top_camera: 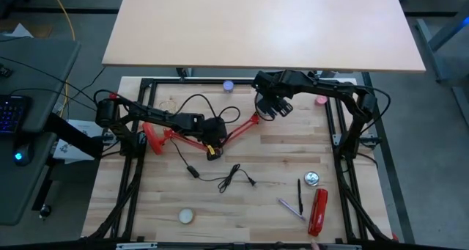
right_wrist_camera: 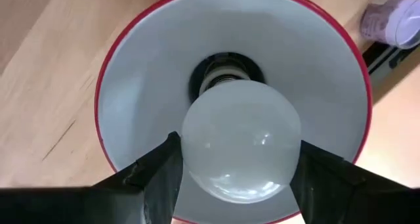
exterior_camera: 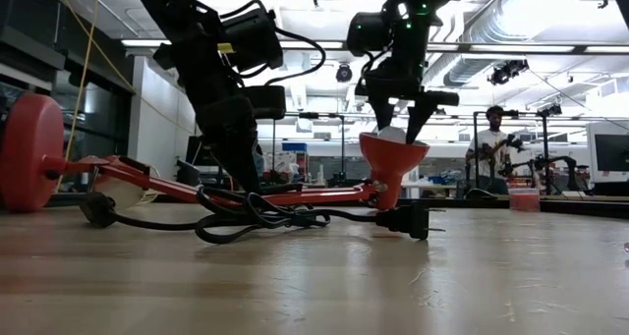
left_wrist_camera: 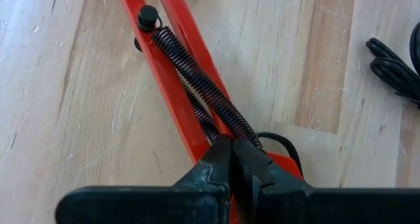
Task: Screw lightbulb
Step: Remove the white lightbulb from the desk lamp
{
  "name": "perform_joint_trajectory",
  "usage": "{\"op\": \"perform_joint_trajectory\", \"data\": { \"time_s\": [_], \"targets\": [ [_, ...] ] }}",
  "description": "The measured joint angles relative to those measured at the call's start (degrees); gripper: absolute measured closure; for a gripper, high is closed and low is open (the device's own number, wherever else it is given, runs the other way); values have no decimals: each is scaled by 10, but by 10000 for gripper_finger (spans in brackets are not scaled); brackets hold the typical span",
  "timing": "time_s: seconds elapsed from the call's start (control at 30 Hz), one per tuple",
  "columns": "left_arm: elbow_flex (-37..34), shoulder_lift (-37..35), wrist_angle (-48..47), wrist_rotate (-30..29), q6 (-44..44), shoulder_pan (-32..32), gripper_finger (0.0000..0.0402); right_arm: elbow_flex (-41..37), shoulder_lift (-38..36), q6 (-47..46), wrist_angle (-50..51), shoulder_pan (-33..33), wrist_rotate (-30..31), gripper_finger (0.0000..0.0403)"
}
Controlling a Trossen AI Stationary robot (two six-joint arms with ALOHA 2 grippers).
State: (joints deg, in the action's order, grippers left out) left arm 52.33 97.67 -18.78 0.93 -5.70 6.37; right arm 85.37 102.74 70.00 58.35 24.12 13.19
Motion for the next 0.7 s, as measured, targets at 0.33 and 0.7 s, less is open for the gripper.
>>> {"op": "perform_joint_trajectory", "data": {
  "time_s": [0.33, 0.7],
  "targets": [
    [0, 0, -2, -1, -16, 0, 401, 0, 0, -92, -12, 0, -3, 162],
    [-1, 0, 1, -1, -17, 0, 401, 0, 0, -97, -9, -2, -3, 162]
  ]
}}
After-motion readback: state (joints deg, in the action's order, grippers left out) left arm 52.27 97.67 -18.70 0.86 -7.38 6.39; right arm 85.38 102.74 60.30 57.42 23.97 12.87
